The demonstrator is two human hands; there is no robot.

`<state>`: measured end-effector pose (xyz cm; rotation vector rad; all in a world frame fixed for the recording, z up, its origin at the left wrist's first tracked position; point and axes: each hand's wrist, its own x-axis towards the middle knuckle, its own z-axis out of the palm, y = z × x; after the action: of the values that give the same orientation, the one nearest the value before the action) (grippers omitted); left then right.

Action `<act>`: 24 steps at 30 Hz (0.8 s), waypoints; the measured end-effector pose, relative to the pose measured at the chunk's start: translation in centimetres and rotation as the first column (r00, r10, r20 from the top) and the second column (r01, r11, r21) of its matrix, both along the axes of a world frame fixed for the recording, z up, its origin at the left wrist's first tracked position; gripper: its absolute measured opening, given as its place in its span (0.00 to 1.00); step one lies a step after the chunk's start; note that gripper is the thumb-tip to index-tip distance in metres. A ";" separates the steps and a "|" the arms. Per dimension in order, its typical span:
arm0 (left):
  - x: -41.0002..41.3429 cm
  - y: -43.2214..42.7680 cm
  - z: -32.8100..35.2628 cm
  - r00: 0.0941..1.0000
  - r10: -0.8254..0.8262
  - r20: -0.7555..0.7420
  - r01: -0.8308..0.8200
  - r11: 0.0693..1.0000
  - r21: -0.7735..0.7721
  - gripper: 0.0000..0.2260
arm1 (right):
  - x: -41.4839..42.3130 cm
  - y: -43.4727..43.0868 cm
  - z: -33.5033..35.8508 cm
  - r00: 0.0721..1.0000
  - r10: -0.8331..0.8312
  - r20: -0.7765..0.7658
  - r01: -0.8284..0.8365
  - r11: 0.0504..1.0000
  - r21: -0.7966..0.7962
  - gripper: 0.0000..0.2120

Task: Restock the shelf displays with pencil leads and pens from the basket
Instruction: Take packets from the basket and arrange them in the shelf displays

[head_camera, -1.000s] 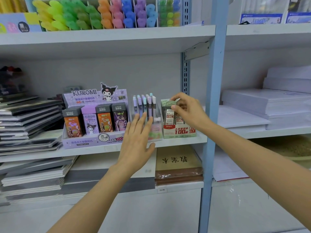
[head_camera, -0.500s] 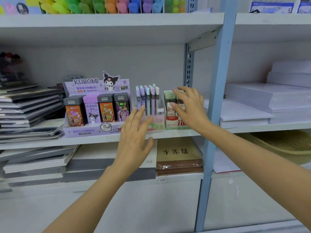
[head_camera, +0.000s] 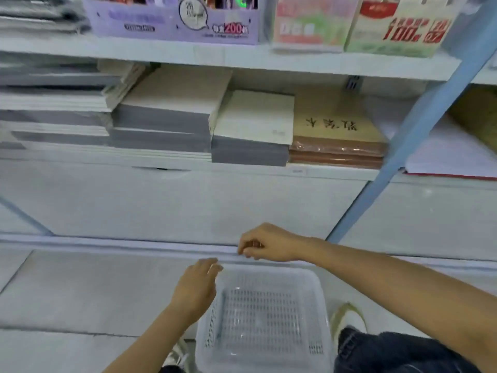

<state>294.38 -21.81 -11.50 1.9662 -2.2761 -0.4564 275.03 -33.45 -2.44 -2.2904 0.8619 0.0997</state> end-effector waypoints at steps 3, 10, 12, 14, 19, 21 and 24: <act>1.6 2.5 -4.4 1.000 0.023 -0.007 -0.021 0.976 0.218 0.25 | 1.0 1.7 -8.2 0.994 -0.039 -0.104 0.056 0.984 0.166 0.11; 2.7 4.4 -7.1 0.999 -0.030 -0.010 0.032 0.974 0.226 0.32 | 4.6 6.5 -20.7 0.946 -0.282 -0.159 0.322 0.866 0.383 0.29; 3.0 4.6 -8.0 1.000 -0.030 0.000 0.028 0.960 0.279 0.29 | 5.4 7.5 -22.4 0.919 -0.358 -0.163 0.393 0.857 0.334 0.30; 3.1 4.8 -8.5 0.999 -0.049 0.003 0.047 0.971 0.235 0.29 | 5.7 8.5 -23.6 0.902 -0.408 -0.142 0.432 0.858 0.278 0.27; 3.3 5.0 -9.3 0.998 -0.067 0.014 0.062 0.973 0.221 0.32 | 5.4 9.2 -24.0 0.803 -0.596 0.010 0.556 0.756 0.344 0.15; 3.2 5.0 -9.4 0.999 -0.051 0.009 0.048 0.973 0.226 0.32 | 4.7 8.4 -23.3 0.757 -0.654 0.019 0.575 0.679 0.458 0.09; 3.3 4.5 -8.8 0.999 -0.039 -0.004 0.039 0.977 0.210 0.28 | 3.4 6.4 -21.2 0.707 -0.707 0.014 0.547 0.560 0.623 0.08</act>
<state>297.67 -17.27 -20.34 2.0146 -2.3560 -0.7288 278.39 -27.06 -23.62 -1.2689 1.2613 -0.2409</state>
